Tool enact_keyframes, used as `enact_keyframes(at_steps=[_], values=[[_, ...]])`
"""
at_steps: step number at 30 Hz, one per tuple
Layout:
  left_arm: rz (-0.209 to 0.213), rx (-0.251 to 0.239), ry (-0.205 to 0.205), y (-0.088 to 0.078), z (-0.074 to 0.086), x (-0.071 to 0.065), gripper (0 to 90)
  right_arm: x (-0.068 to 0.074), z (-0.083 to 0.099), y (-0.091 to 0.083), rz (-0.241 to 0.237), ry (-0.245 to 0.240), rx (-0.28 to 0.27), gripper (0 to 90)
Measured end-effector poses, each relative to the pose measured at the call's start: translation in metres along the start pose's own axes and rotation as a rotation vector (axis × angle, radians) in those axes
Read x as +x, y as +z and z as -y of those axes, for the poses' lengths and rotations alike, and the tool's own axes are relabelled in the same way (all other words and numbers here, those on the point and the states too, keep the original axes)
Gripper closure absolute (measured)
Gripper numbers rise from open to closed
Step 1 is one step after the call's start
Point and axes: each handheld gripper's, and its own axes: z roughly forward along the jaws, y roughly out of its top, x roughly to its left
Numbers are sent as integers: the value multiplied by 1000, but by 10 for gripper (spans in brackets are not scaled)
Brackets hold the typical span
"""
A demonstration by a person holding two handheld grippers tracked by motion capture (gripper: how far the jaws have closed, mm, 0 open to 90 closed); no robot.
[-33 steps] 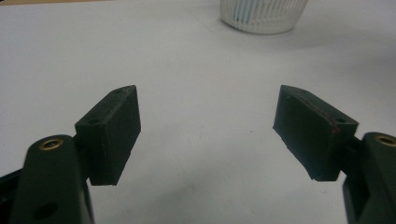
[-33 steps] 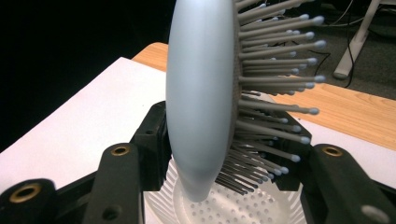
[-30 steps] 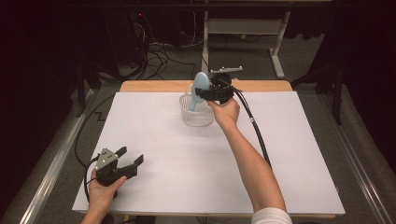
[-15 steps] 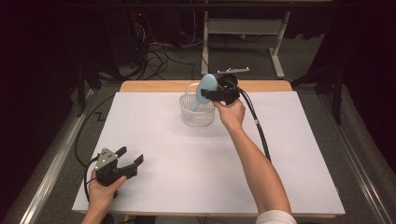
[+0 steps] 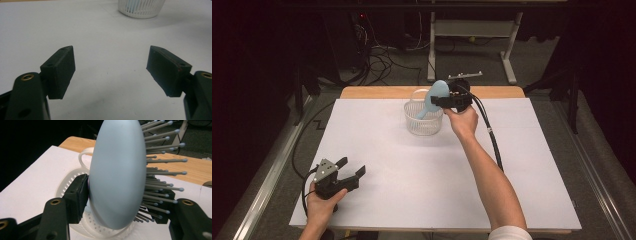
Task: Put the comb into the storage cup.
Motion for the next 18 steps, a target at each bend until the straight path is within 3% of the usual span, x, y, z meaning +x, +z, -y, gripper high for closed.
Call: enact_keyframes(at_steps=[18], values=[[-1, -3, -1, 0, 0, 0, 236, -7, 4, -1, 12, -2, 22, 378]])
